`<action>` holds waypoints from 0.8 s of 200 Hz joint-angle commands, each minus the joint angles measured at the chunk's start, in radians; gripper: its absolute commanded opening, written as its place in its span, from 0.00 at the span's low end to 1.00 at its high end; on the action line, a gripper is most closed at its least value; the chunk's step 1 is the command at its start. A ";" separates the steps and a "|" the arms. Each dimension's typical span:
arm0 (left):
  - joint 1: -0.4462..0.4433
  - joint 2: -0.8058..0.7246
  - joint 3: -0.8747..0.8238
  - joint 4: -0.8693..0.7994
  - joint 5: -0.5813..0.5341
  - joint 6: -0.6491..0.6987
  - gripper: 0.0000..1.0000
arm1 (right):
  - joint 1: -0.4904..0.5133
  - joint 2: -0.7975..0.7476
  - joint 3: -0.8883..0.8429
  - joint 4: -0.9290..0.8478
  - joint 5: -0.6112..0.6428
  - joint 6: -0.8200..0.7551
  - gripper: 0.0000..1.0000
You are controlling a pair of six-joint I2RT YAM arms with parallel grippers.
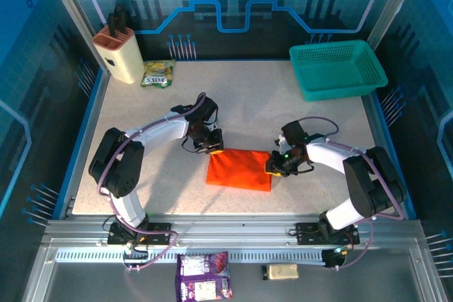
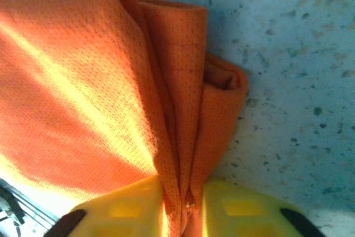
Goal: Fold the inside-out t-shirt
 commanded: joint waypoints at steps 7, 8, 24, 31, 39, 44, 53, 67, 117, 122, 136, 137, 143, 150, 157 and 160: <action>-0.019 0.001 -0.014 0.034 0.029 -0.018 0.11 | -0.005 -0.032 -0.014 0.009 0.016 0.000 0.11; -0.019 0.001 -0.016 0.034 0.029 -0.018 0.11 | -0.005 -0.033 -0.014 0.010 0.015 0.000 0.10; -0.029 0.006 -0.024 0.047 0.033 -0.024 0.10 | -0.005 -0.034 -0.007 0.019 0.004 0.000 0.03; -0.034 0.008 -0.026 0.051 0.031 -0.023 0.10 | -0.005 -0.032 0.001 0.016 -0.004 -0.003 0.01; -0.039 0.009 -0.030 0.053 0.027 -0.024 0.10 | -0.005 -0.032 0.009 0.011 -0.009 -0.008 0.00; -0.043 0.008 -0.033 0.055 0.023 -0.027 0.10 | -0.005 -0.035 0.014 0.009 -0.011 -0.009 0.00; -0.048 0.012 -0.038 0.061 0.020 -0.032 0.10 | -0.006 -0.041 0.021 0.008 -0.021 -0.011 0.00; -0.054 0.017 -0.045 0.073 0.017 -0.038 0.10 | -0.005 -0.051 0.026 0.007 -0.033 -0.010 0.00; -0.061 0.086 -0.050 0.076 -0.018 -0.034 0.09 | -0.014 -0.097 0.023 0.033 -0.101 0.010 0.00; -0.061 0.095 -0.050 0.072 -0.025 -0.031 0.09 | -0.015 -0.103 0.021 0.035 -0.106 0.012 0.00; -0.061 0.118 -0.053 0.064 -0.036 -0.024 0.08 | -0.024 -0.118 0.018 0.045 -0.129 0.021 0.00; -0.061 0.120 -0.053 0.064 -0.035 -0.024 0.08 | -0.025 -0.118 0.017 0.045 -0.131 0.021 0.00; -0.061 0.125 -0.052 0.063 -0.037 -0.024 0.08 | -0.030 -0.123 0.016 0.049 -0.138 0.024 0.00; -0.061 0.126 -0.053 0.063 -0.038 -0.024 0.08 | -0.033 -0.127 0.014 0.055 -0.149 0.027 0.00; -0.062 0.115 -0.046 0.054 -0.039 -0.024 0.07 | -0.036 -0.128 0.014 0.059 -0.154 0.029 0.00; -0.061 0.107 -0.043 0.050 -0.041 -0.024 0.07 | -0.036 -0.129 0.014 0.059 -0.155 0.030 0.00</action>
